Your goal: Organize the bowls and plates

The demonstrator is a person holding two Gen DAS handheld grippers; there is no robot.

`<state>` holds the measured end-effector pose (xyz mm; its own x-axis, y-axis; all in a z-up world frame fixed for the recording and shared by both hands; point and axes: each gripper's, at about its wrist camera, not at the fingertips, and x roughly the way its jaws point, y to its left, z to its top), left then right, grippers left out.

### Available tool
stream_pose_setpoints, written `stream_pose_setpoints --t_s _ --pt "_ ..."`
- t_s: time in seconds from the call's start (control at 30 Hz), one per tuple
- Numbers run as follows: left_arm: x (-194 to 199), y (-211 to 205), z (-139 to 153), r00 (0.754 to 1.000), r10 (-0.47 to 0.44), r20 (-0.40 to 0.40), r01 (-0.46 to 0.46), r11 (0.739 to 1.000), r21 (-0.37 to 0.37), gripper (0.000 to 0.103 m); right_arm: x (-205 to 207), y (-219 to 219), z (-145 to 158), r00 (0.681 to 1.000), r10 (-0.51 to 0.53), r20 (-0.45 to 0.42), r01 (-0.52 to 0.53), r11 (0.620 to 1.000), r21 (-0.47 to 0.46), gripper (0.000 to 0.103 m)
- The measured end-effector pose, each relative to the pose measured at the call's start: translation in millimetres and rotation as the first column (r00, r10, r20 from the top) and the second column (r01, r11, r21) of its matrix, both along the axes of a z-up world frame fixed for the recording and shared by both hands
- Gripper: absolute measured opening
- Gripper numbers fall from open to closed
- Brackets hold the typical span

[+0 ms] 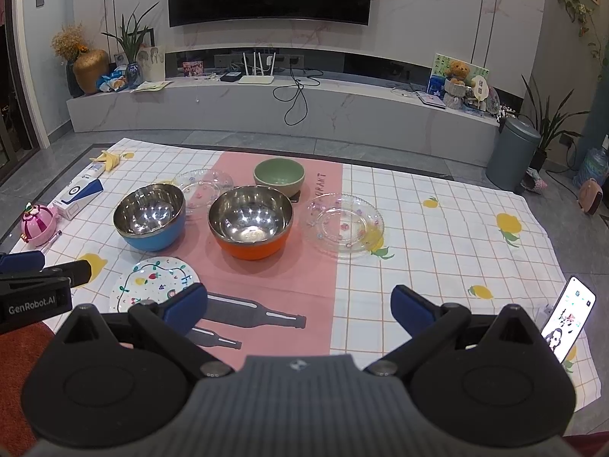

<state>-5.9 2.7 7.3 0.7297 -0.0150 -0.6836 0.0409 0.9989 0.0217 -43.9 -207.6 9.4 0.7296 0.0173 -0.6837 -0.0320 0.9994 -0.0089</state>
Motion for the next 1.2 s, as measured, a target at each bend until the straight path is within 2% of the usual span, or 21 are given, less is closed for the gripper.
stream_pose_setpoints --t_s 1.2 --pt "-4.1 -0.7 6.2 1.000 0.003 0.003 -0.003 1.000 0.007 0.074 -2.6 1.8 -2.5 1.000 0.008 -0.010 -0.008 0.999 0.031 0.100"
